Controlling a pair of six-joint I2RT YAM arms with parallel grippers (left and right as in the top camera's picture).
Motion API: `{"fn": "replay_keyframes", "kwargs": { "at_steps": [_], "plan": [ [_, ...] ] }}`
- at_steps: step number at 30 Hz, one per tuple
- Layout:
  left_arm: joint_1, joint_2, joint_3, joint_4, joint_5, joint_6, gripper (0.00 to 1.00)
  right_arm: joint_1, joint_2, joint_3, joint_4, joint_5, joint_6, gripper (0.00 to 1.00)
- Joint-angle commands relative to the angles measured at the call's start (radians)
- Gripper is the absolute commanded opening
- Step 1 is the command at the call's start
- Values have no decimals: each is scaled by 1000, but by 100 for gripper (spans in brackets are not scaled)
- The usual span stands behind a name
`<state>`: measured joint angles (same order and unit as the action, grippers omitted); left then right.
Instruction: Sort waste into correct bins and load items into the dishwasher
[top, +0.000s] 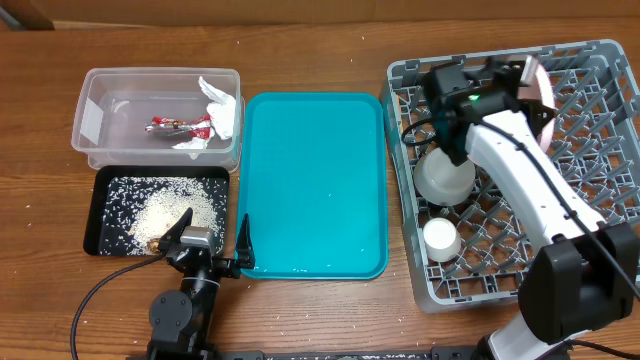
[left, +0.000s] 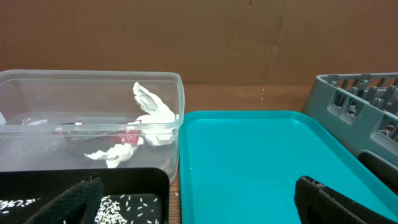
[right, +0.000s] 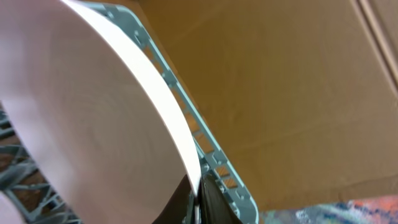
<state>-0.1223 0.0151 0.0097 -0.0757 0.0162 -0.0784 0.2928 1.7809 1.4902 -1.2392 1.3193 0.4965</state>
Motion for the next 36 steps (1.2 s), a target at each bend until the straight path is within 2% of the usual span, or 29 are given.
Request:
{"fn": "replay_keyframes", "kwargs": {
  "at_steps": [1,6,15,18,30,36],
  "plan": [
    [4,-11,-5,1,10,-14,100,46,-4,1,2,60,11,13],
    [4,-11,-5,1,10,-14,100,75,-6,1,-9,72,11,27],
    [4,-11,-5,1,10,-14,100,101,-87,3,-8,71,31,40],
    [4,-11,-5,1,10,-14,100,119,-125,3,-4,71,31,49],
    [4,-11,-5,1,10,-14,100,140,-153,3,-4,-31,31,41],
    [4,-11,-5,1,10,-14,100,243,-238,3,-5,-39,46,46]
  ]
}}
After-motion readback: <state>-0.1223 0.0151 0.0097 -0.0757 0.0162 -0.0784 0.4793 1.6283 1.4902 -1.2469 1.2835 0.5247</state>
